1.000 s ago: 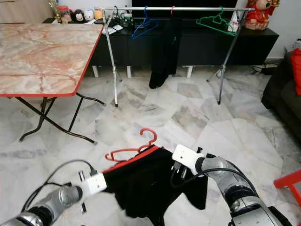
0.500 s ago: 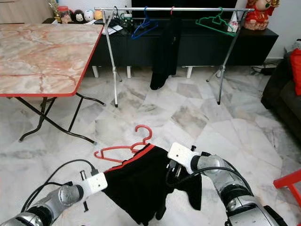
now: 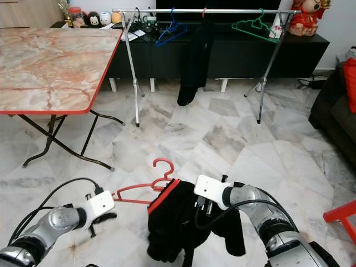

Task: Hang hanger

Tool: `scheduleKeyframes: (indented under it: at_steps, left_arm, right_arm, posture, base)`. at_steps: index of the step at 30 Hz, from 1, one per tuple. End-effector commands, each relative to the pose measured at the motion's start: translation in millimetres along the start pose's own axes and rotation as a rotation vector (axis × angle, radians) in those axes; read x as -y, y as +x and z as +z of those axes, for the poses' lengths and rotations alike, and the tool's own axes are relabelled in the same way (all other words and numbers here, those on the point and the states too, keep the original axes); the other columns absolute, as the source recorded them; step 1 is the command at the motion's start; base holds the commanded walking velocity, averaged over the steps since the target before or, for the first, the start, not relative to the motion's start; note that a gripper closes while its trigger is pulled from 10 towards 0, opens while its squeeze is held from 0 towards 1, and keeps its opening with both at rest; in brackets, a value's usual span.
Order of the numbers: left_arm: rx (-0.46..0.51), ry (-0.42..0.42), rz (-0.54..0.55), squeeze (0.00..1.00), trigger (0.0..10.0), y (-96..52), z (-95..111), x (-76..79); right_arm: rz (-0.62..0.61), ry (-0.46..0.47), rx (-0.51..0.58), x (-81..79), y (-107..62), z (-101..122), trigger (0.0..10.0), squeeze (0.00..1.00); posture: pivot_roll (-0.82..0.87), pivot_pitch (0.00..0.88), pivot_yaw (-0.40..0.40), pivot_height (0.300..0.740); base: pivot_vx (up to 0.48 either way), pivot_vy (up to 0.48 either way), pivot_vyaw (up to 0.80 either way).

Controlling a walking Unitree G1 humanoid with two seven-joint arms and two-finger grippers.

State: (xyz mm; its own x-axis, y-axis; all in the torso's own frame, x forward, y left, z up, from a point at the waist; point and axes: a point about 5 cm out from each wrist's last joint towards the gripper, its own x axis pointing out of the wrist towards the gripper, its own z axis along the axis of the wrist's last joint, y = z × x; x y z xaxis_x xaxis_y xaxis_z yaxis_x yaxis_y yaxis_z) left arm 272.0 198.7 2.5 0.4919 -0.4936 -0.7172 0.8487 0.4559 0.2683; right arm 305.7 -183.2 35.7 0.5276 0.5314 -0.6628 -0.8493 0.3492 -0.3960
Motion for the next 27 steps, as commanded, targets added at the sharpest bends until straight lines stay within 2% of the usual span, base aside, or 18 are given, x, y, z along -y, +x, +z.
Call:
scheduleKeyframes:
  at_steps: [1,5,7,10,13,16,21,22,23,25,27]
  left_arm:
    - [0.044,-0.039,-0.031,1.0,10.0,-3.8,4,-2.9]
    - [0.14,-0.071,0.001,1.0,10.0,-9.3,19,-16.6]
    - [0.227,-0.119,-0.009,1.0,10.0,-14.6,34,-25.5]
    - [0.36,-0.161,-0.068,1.0,10.0,-25.3,58,-33.5]
    - [0.427,-0.161,-0.124,1.0,10.0,-32.7,73,-33.9]
    - [0.461,-0.144,-0.176,1.0,10.0,-38.0,83,-31.9]
    - [0.432,-0.1,-0.205,1.0,10.0,-37.7,88,-26.8]
    - [0.424,-0.107,-0.224,0.44,10.0,-37.2,89,-24.3]
    - [0.396,-0.115,-0.238,0.0,10.0,-34.3,87,-21.7]
    - [0.301,-0.093,-0.246,0.0,10.0,-26.5,79,-16.1]
    - [0.236,-0.091,-0.205,0.0,10.0,-17.8,74,-15.5]
  right_arm:
    - [-0.004,-0.021,0.025,4.0,1.7,8,10.0,0.0]
    - [0.021,-0.028,0.049,1.6,2.4,10,10.0,0.0]
    - [0.038,-0.047,0.035,-0.2,2.0,8,10.0,0.0]
    - [0.067,-0.088,-0.008,-4.6,1.2,2,10.0,0.0]
    - [0.083,-0.107,-0.036,-8.0,1.2,-2,10.0,0.0]
    - [0.077,-0.12,-0.062,-9.7,2.0,-5,10.0,0.0]
    - [0.106,-0.103,-0.025,-14.3,4.2,-2,10.0,0.0]
    - [0.109,-0.102,-0.017,-15.0,4.9,0,10.0,0.0]
    - [0.11,-0.106,-0.007,-15.1,5.9,2,10.0,0.0]
    - [0.114,-0.104,0.017,-14.9,7.9,7,10.0,0.0]
    - [0.142,-0.102,0.037,-16.8,9.1,10,10.0,0.0]
  posture:
    - [-0.05,0.0,-0.041,0.727]
    - [-0.05,0.0,-0.042,0.727]
    - [-0.05,0.0,-0.042,0.727]
    - [-0.05,0.0,-0.041,0.727]
    - [-0.05,0.0,-0.04,0.727]
    - [-0.05,0.0,-0.039,0.727]
    - [-0.05,0.0,-0.039,0.727]
    - [-0.05,0.0,-0.039,0.727]
    - [-0.05,0.0,-0.04,0.727]
    - [-0.05,0.0,-0.043,0.727]
    - [-0.05,0.0,-0.043,0.727]
  base:
    - [0.0,0.0,0.0]
    - [0.0,0.0,0.0]
    - [0.0,0.0,0.0]
    - [0.0,0.0,0.0]
    - [0.0,0.0,0.0]
    - [0.0,0.0,0.0]
    - [0.0,0.0,0.0]
    - [0.0,0.0,0.0]
    - [0.0,0.0,0.0]
    - [0.0,0.0,0.0]
    - [0.0,0.0,0.0]
